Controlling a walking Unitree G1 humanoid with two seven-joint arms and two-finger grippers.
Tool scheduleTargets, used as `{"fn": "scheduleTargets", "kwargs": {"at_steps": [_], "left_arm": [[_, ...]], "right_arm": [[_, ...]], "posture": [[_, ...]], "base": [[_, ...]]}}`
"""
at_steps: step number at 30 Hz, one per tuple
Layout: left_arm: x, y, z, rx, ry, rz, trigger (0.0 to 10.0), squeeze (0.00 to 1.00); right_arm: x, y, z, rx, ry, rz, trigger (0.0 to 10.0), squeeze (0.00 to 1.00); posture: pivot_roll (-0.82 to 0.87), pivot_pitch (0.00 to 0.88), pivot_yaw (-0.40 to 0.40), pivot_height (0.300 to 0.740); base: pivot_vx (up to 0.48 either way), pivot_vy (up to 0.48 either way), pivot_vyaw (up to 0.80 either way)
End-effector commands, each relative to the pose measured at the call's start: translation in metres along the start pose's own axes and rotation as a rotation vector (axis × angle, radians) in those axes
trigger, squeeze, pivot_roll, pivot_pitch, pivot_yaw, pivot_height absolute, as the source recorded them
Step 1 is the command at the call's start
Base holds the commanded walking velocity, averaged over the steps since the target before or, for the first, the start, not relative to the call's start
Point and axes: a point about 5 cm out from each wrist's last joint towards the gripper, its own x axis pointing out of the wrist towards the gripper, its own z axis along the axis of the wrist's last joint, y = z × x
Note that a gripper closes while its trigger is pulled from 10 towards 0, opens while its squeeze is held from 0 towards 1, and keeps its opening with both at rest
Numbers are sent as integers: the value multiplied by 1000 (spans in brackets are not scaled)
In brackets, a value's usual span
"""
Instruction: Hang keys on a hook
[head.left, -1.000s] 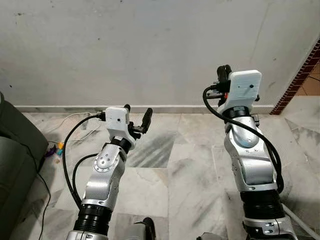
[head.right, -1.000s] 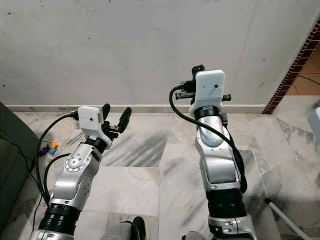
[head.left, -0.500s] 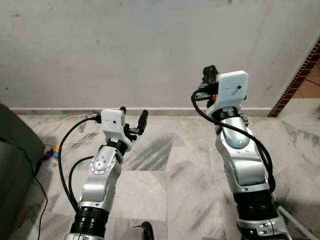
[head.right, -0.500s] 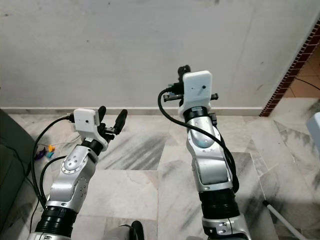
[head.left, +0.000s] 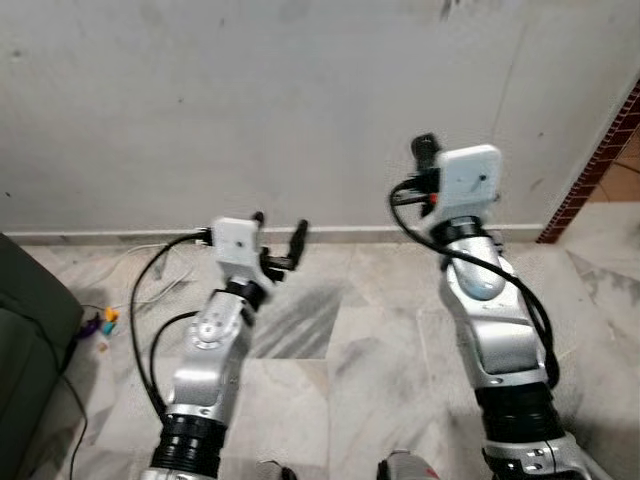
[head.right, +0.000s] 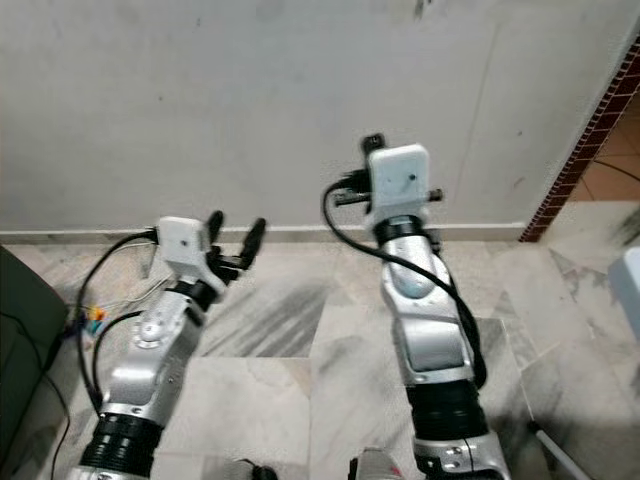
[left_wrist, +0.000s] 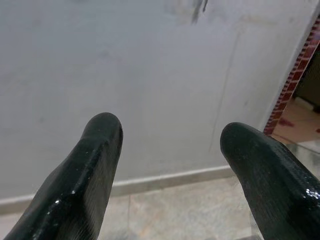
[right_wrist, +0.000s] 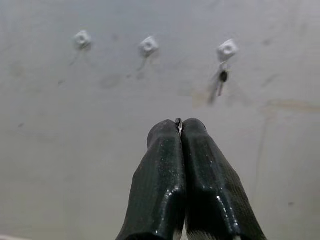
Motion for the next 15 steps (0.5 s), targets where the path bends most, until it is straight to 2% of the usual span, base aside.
{"fn": "scheduleTargets", "kwargs": {"at_steps": [1, 15], "left_arm": [[-5, 11, 1, 18, 2, 29, 10000, 0], [-6, 13, 2, 24, 3, 30, 10000, 0]], "right_arm": [[2, 11, 7, 16, -27, 38, 10000, 0], [0, 19, 5, 24, -25, 80, 10000, 0]], "posture": [[-60, 163, 90, 740], [-51, 163, 95, 740]], "base": [[382, 0, 0], [381, 0, 0]]}}
